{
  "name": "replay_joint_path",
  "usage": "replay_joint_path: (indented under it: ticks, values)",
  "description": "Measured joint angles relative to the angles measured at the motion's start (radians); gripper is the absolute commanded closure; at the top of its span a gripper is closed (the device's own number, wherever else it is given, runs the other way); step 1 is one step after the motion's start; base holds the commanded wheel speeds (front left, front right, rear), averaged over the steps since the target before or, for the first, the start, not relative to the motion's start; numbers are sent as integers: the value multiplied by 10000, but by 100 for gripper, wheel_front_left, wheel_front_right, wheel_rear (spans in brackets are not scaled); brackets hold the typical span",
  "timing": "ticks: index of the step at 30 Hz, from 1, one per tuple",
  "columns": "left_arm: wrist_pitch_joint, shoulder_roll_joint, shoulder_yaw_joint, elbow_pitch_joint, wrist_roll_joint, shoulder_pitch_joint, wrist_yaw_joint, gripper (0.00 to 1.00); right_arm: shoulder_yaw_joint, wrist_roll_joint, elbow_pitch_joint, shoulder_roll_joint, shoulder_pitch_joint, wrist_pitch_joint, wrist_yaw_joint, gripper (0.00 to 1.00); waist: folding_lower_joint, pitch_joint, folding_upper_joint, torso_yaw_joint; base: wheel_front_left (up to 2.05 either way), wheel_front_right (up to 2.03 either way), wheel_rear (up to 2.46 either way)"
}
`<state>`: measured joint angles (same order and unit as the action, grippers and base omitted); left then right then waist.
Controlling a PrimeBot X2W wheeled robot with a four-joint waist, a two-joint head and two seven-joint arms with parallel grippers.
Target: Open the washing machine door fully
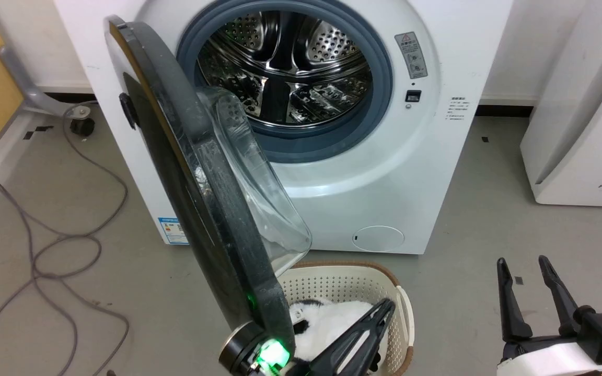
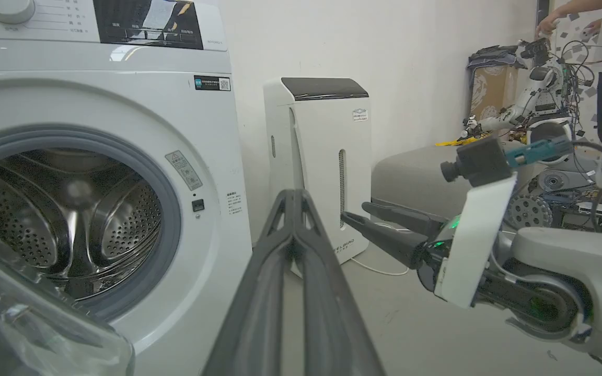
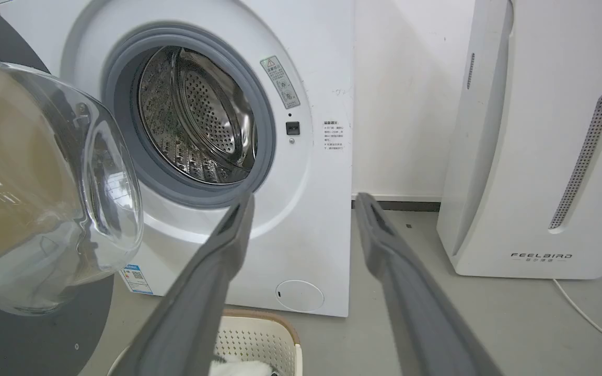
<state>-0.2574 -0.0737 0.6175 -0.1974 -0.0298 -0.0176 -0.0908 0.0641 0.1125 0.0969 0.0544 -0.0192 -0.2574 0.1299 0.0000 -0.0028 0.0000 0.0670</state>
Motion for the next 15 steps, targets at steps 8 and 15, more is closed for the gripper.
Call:
replay_joint_path:
  ticks: [8,15]
  values:
    - [0,-36,-410,984,-86,-201,128,100,-12,-121,100,0,-90,0,0,0,0,94,1,179,0,0,0]
    - [0,-13,-1037,1536,-178,-200,364,100,33,-148,146,0,-94,0,0,0,0,178,0,353,0,0,0]
